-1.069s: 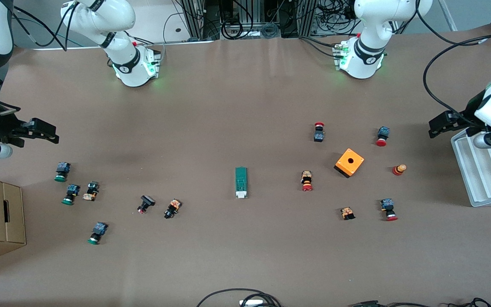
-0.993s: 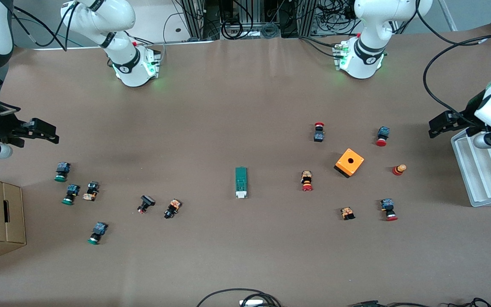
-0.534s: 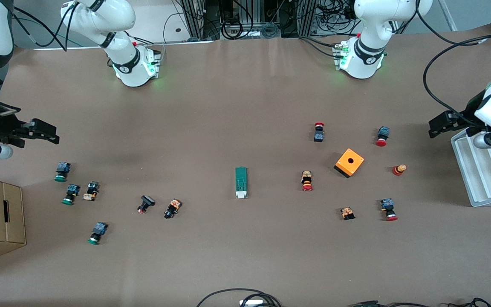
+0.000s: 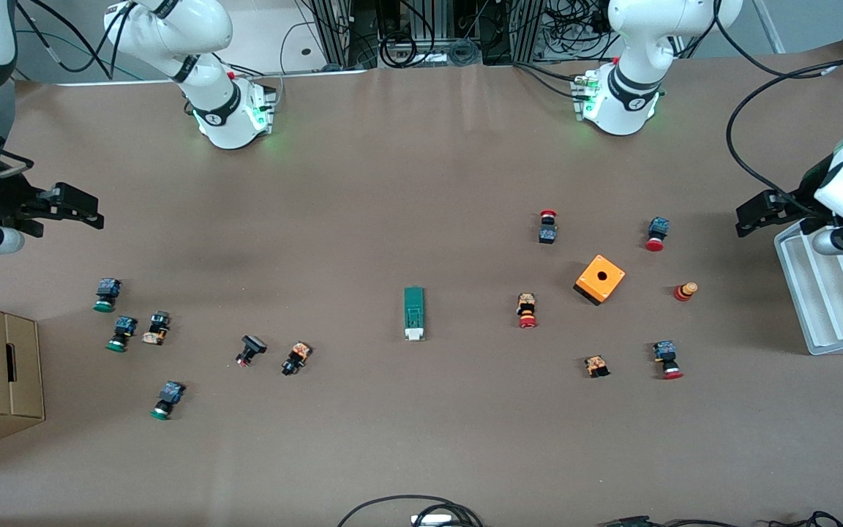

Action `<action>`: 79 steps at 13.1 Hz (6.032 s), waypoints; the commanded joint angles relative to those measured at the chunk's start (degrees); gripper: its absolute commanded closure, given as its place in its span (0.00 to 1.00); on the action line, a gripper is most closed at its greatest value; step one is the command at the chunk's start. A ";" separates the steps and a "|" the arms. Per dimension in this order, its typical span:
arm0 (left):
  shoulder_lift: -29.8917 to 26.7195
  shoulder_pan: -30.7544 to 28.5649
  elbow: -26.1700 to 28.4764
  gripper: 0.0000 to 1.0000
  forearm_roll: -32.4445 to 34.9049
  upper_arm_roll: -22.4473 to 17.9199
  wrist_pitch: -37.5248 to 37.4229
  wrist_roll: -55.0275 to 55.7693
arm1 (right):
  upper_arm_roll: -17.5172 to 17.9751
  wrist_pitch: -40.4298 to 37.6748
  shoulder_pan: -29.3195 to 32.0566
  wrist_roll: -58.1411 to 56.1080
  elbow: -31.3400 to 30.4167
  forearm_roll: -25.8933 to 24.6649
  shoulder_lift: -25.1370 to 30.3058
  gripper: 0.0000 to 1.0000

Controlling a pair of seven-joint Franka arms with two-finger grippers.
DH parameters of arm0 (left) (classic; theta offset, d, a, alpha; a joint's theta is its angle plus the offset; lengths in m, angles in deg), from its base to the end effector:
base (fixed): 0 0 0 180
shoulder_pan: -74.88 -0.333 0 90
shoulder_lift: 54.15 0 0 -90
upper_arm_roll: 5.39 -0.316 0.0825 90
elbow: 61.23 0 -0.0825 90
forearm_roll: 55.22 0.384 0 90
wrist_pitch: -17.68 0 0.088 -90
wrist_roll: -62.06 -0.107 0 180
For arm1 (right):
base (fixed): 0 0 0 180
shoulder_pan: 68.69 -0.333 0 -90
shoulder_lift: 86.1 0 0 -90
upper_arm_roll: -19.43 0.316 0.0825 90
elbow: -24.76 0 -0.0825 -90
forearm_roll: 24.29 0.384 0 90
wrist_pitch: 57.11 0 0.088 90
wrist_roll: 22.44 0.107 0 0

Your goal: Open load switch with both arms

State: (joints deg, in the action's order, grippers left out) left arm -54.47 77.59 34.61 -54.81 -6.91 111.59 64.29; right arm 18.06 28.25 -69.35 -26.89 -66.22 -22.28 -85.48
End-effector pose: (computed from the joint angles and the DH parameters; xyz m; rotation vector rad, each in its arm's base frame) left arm 0.5557 -0.0108 0.5852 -3.1333 -0.0275 0.0437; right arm 0.5419 -0.0028 0.6158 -3.0978 -0.1032 0.1327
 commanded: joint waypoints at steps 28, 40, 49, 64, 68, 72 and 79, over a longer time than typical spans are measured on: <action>7.96 0.54 -5.04 0.01 8.62 34.99 6.89 55.30 | -3.29 3.67 2.25 -2.41 1.15 1.07 -5.37 0.00; 24.92 19.34 -6.02 0.01 39.02 38.61 17.62 93.47 | -3.29 4.55 2.25 -4.78 1.15 0.71 -6.42 0.00; 38.46 26.03 -4.87 0.01 67.06 38.44 23.16 105.77 | -3.38 5.43 4.44 -6.36 1.15 0.71 -8.00 0.00; 57.54 39.21 -8.56 0.03 101.10 27.02 18.59 130.49 | -2.85 10.70 3.83 -11.82 1.15 5.72 -15.29 0.00; 58.24 43.16 -8.56 0.05 101.10 22.19 18.59 134.26 | -2.85 15.09 1.46 -13.21 1.15 5.99 -18.37 0.00; 58.68 43.87 -8.48 0.11 101.45 21.65 18.50 134.71 | -2.76 17.30 -1.35 -13.57 1.15 5.99 -19.34 0.00; 58.77 43.87 -8.21 0.46 103.57 21.39 17.80 136.46 | -2.85 20.72 -4.59 -19.98 1.24 5.46 -20.75 0.00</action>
State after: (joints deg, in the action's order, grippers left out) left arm 3.18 120.65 27.83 47.93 15.35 129.44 199.62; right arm 15.63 47.46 -72.20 -44.06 -66.23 -17.44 -104.96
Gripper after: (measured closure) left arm 0.445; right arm 0.000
